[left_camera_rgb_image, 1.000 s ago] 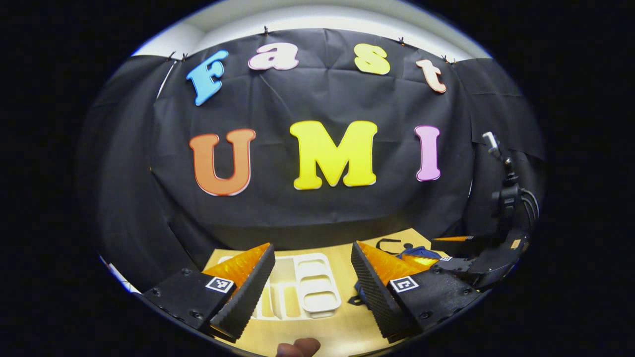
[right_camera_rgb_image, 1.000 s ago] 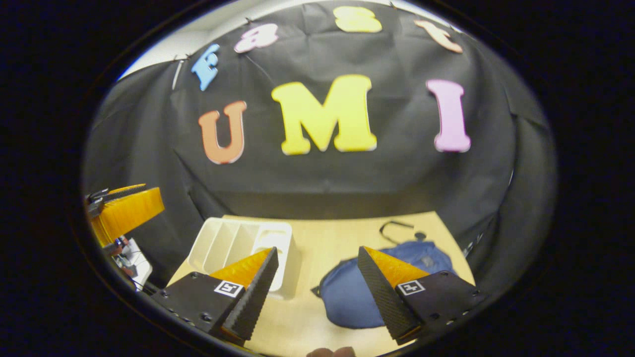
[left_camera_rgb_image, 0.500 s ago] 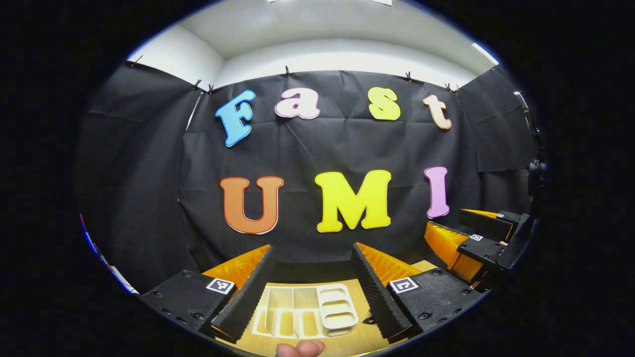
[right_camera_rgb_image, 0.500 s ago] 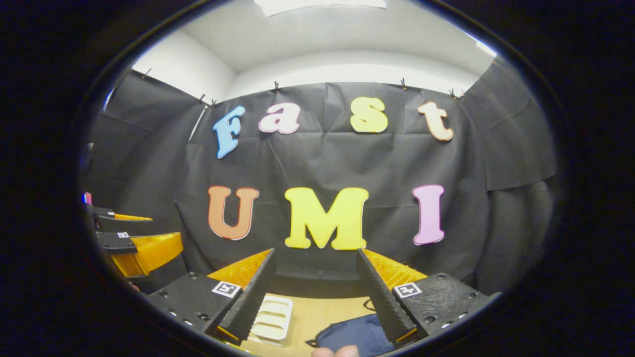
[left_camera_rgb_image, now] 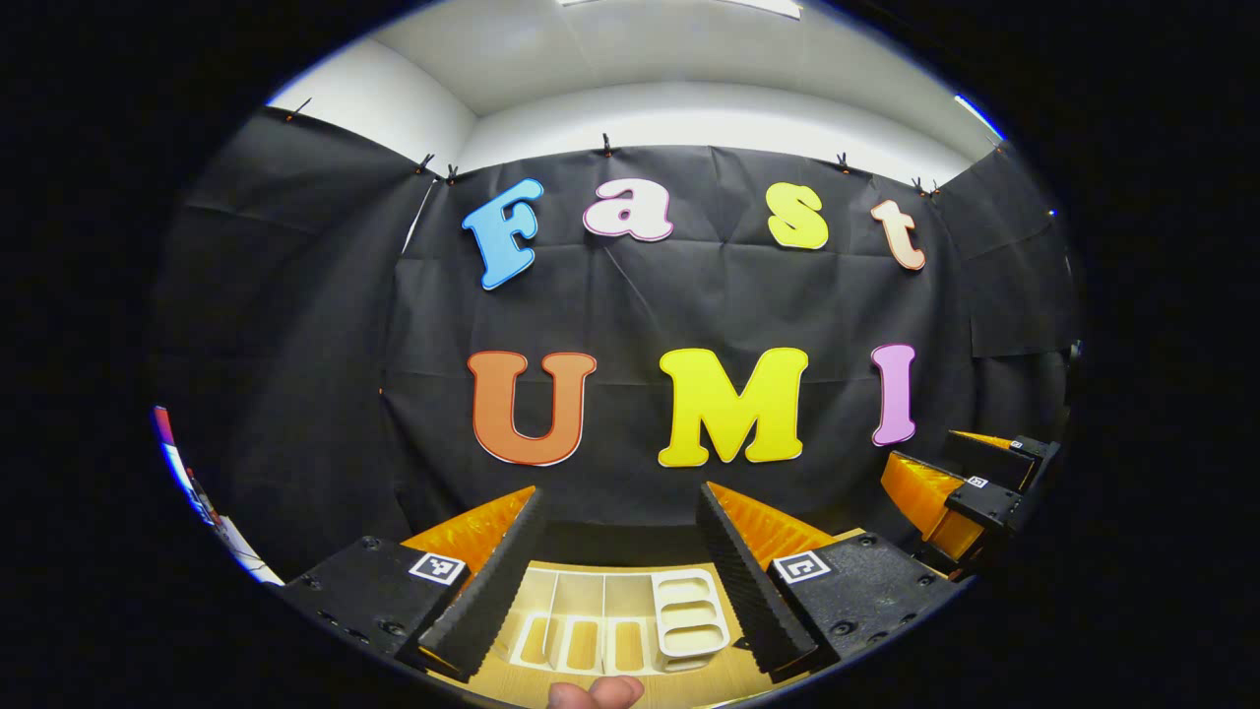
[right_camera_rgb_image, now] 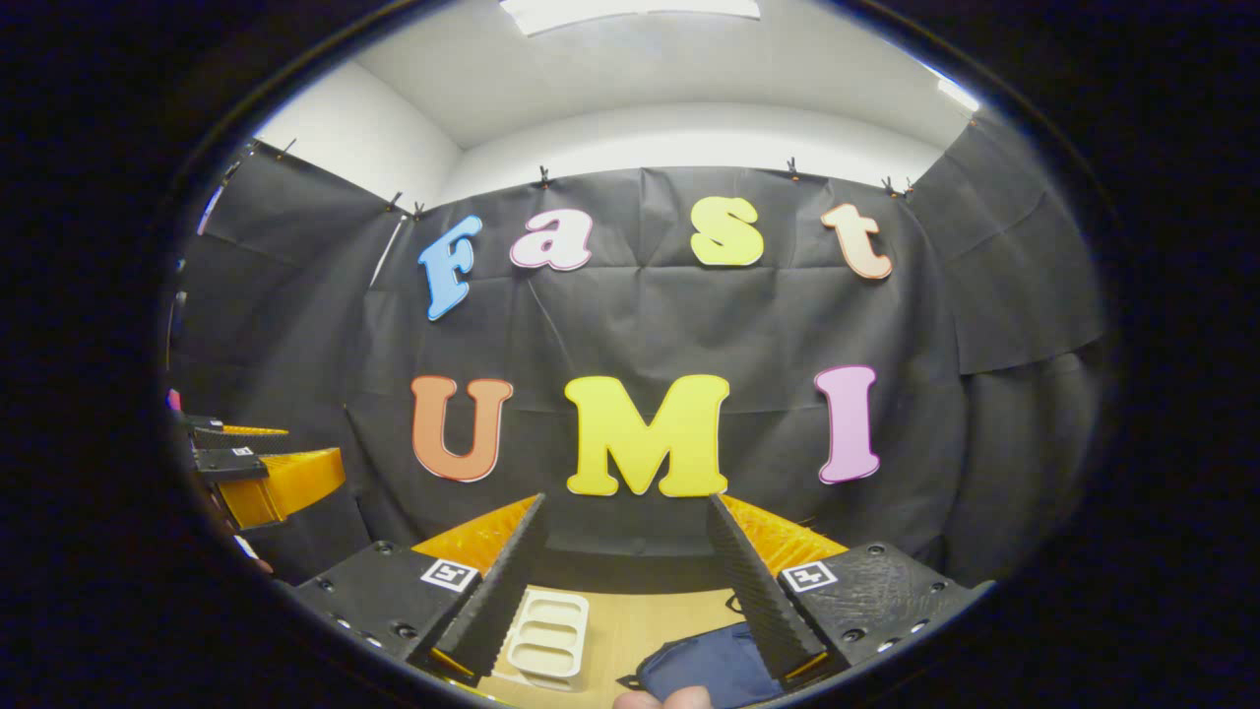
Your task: Open the schoolbag, grab two books from the bookshelf and put them into the schoolbag.
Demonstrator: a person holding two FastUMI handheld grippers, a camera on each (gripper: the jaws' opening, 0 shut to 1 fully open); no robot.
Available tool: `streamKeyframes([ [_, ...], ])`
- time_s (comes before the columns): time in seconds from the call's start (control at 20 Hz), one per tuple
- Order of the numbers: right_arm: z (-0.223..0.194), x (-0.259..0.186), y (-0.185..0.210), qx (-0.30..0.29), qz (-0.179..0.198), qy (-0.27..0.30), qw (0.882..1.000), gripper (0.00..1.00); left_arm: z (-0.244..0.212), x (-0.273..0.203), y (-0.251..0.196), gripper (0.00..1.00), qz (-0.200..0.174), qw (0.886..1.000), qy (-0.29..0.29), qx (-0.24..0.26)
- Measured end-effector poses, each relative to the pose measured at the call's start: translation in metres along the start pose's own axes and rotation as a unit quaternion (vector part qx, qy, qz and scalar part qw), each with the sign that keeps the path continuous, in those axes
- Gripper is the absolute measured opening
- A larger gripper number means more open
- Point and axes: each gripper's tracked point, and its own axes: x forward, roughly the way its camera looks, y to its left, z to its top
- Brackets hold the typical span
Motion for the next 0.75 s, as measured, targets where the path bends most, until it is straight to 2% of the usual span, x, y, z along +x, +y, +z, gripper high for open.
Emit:
streamKeyframes([
  [0.2,-0.005,0.004,-0.017,0.002,-0.013,0.004,1.000,0.96,-0.004,0.010,-0.007,0.97,-0.008,1.000,0.011,-0.005],
  [0.3,-0.007,0.007,-0.019,0.008,-0.016,0.010,1.000,0.97,-0.007,0.012,-0.013,1.00,-0.010,1.000,0.019,-0.007],
  [0.35,-0.006,0.008,-0.021,0.009,-0.019,0.010,1.000,0.96,-0.006,0.014,-0.012,0.97,-0.010,1.000,0.020,-0.004],
  [0.6,-0.013,0.014,-0.029,0.011,-0.018,0.015,1.000,0.96,-0.014,0.019,-0.026,0.98,-0.035,0.997,0.050,0.044],
  [0.75,-0.017,0.017,-0.031,0.017,-0.015,0.021,1.000,0.96,-0.014,0.019,-0.033,0.98,-0.038,0.997,0.061,0.036],
])
